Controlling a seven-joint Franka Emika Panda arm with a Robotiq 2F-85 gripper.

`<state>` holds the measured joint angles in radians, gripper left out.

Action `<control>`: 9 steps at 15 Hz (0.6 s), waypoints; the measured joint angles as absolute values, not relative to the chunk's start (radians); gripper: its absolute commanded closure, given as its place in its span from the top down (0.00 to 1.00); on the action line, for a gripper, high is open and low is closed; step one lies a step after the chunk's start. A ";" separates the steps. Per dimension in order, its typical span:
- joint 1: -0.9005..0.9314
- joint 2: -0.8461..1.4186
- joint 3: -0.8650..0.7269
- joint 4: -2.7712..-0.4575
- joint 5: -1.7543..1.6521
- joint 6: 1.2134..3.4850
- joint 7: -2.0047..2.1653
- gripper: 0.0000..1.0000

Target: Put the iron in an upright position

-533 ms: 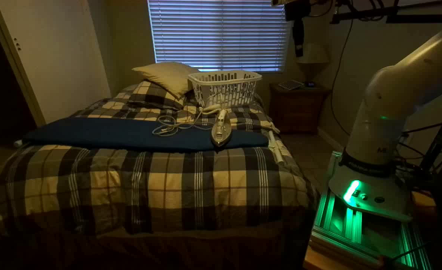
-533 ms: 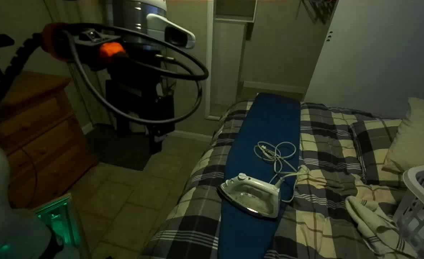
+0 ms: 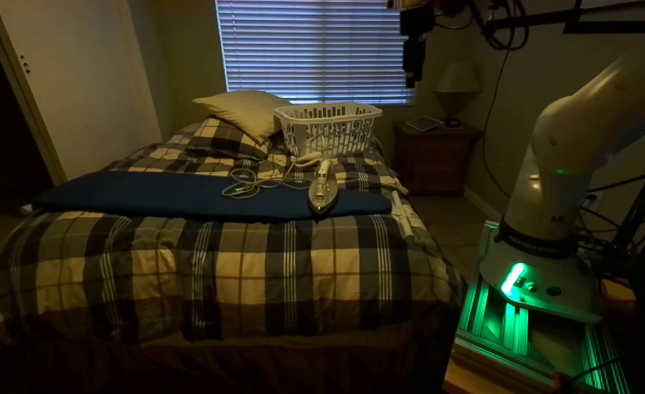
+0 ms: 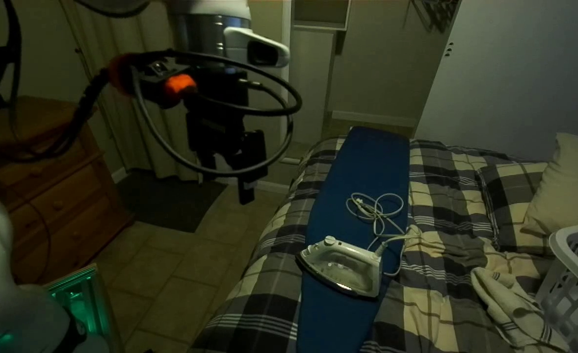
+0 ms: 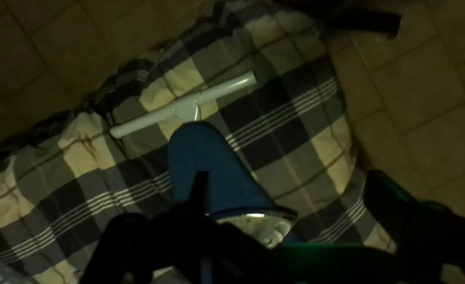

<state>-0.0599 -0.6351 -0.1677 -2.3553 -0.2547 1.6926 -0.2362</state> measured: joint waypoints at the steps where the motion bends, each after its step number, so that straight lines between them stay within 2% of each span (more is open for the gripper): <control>1: -0.060 -0.602 -0.167 -2.361 -0.253 1.777 -0.184 1.00; 9: -0.085 -0.261 -0.135 -2.392 -0.146 2.276 0.223 1.00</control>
